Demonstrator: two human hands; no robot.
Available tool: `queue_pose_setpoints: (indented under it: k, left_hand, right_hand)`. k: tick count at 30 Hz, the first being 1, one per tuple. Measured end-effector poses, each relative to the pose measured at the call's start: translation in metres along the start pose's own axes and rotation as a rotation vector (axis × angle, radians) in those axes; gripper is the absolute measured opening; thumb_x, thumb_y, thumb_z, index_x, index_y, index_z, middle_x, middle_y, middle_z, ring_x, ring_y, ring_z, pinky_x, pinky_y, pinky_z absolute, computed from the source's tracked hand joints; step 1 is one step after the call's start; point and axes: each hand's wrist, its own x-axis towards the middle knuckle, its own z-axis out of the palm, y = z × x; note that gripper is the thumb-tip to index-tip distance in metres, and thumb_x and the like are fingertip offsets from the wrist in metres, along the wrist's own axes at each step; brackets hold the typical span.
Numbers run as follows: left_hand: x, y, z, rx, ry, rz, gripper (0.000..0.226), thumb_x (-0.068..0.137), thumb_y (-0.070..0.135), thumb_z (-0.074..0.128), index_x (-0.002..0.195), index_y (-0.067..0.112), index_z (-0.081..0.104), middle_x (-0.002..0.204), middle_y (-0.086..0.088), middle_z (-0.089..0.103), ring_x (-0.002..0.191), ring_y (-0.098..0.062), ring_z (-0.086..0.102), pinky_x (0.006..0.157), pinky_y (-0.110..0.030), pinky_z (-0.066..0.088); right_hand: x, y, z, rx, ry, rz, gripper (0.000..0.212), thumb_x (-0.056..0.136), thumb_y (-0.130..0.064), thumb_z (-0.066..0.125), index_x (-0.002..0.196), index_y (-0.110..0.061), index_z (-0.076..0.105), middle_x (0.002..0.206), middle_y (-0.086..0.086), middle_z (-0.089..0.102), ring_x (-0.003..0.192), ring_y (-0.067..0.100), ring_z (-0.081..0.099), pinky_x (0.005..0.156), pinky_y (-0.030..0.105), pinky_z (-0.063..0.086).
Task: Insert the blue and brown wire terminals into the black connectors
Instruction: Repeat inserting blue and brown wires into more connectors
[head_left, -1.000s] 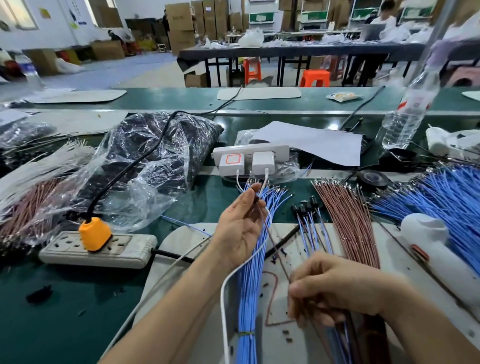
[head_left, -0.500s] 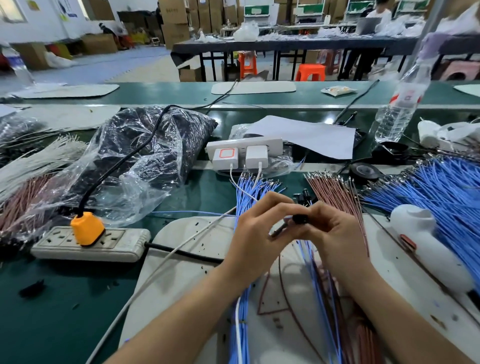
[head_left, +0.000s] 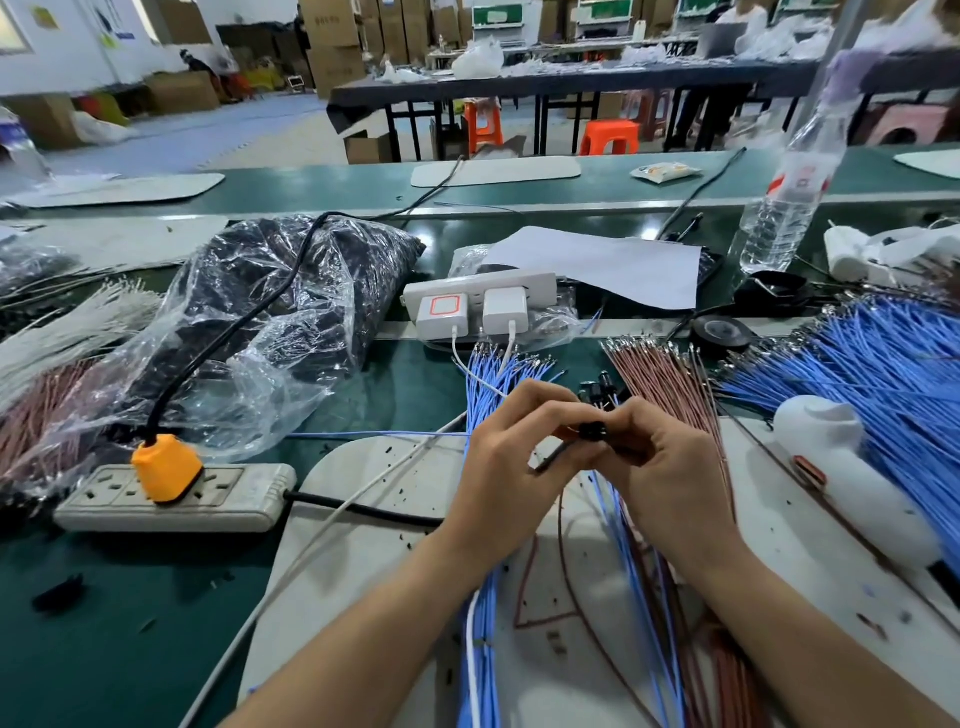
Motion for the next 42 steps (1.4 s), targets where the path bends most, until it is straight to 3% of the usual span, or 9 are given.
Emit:
queue_pose_setpoints:
  k: [6,12,15,19,24,28,31,38,42]
  left_hand:
    - [-0.0011,-0.0006,0.0013,-0.043,0.001,-0.017,0.019,0.082,0.001,0.069,0.101,0.000,0.070,0.099,-0.010,0.056,0.089,-0.018,0.064,0.080,-0.035,0.057]
    - [-0.0021,0.0008,0.0018,0.014,-0.018,0.015,0.018,0.082,0.001,0.070,0.100,0.000,0.071,0.097,-0.011,0.059,0.089,-0.020,0.062,0.078,-0.036,0.056]
    - [-0.0012,0.0007,0.0004,0.037,-0.031,0.025,0.017,0.082,0.001,0.070,0.099,0.001,0.071,0.097,-0.010,0.061,0.088,-0.011,0.059,0.078,-0.024,0.051]
    - [-0.0013,0.0020,-0.0009,0.022,-0.081,0.016,0.018,0.083,0.002,0.069,0.101,0.004,0.070,0.097,-0.006,0.061,0.083,0.005,0.053,0.074,-0.017,0.047]
    - [-0.0019,-0.0016,0.0004,-0.049,-0.107,-0.012,0.019,0.085,0.004,0.066,0.104,0.004,0.069,0.100,-0.006,0.060,0.088,-0.016,0.063,0.076,-0.036,0.055]
    - [-0.0015,-0.0033,0.0008,-0.008,-0.099,0.023,0.018,0.084,0.006,0.068,0.102,0.005,0.069,0.099,-0.002,0.061,0.090,-0.009,0.061,0.079,-0.026,0.053]
    - [0.0005,-0.0022,0.0009,0.019,-0.093,0.029,0.018,0.083,0.006,0.069,0.101,0.005,0.069,0.097,-0.001,0.061,0.090,-0.005,0.059,0.080,-0.019,0.048]
    - [0.0002,-0.0004,0.0007,-0.003,-0.100,0.009,0.017,0.084,0.005,0.067,0.101,0.003,0.069,0.097,-0.005,0.063,0.087,-0.010,0.062,0.079,-0.023,0.051]
    - [-0.0034,-0.0005,0.0030,-0.021,-0.067,0.028,0.015,0.085,0.003,0.066,0.100,0.001,0.069,0.097,-0.007,0.063,0.089,-0.015,0.063,0.079,-0.029,0.053]
  right_hand:
    - [0.0002,-0.0011,0.0005,-0.040,0.010,-0.019,0.033,0.073,0.002,0.077,0.077,-0.028,0.064,0.072,-0.011,0.069,0.065,-0.005,0.064,0.065,0.008,0.048]
    - [-0.0006,0.0004,-0.0007,-0.080,-0.012,-0.052,0.022,0.074,0.003,0.076,0.081,-0.016,0.067,0.072,-0.008,0.069,0.066,-0.003,0.065,0.065,0.008,0.048]
    - [0.0001,0.0009,-0.0014,-0.113,-0.016,-0.078,0.024,0.073,0.005,0.076,0.080,-0.015,0.066,0.071,-0.011,0.066,0.066,-0.005,0.064,0.063,0.006,0.046]
    - [0.0005,0.0020,-0.0015,-0.190,-0.014,-0.144,0.018,0.072,0.004,0.077,0.081,-0.007,0.067,0.071,0.000,0.067,0.069,0.010,0.064,0.065,0.014,0.051]
    - [0.0008,0.0030,-0.0023,-0.202,-0.016,-0.172,0.019,0.071,0.006,0.077,0.083,-0.006,0.069,0.075,0.001,0.070,0.071,0.010,0.065,0.068,0.021,0.054]
    - [0.0015,0.0045,-0.0024,-0.197,-0.024,-0.164,0.016,0.070,0.003,0.079,0.082,-0.005,0.070,0.075,0.000,0.071,0.070,0.010,0.067,0.067,0.029,0.054]
    - [0.0030,0.0044,-0.0016,-0.204,-0.027,-0.166,0.017,0.070,0.002,0.079,0.080,-0.006,0.070,0.073,-0.003,0.069,0.069,0.009,0.065,0.064,0.024,0.053]
    - [0.0043,0.0065,-0.0008,-0.242,-0.019,-0.181,0.011,0.069,-0.004,0.075,0.077,-0.005,0.067,0.066,-0.003,0.064,0.063,-0.001,0.058,0.058,0.005,0.040]
    - [0.0034,0.0054,0.0010,-0.288,-0.011,-0.189,0.013,0.071,-0.015,0.067,0.067,-0.004,0.060,0.054,-0.011,0.048,0.052,0.002,0.045,0.049,0.007,0.032]
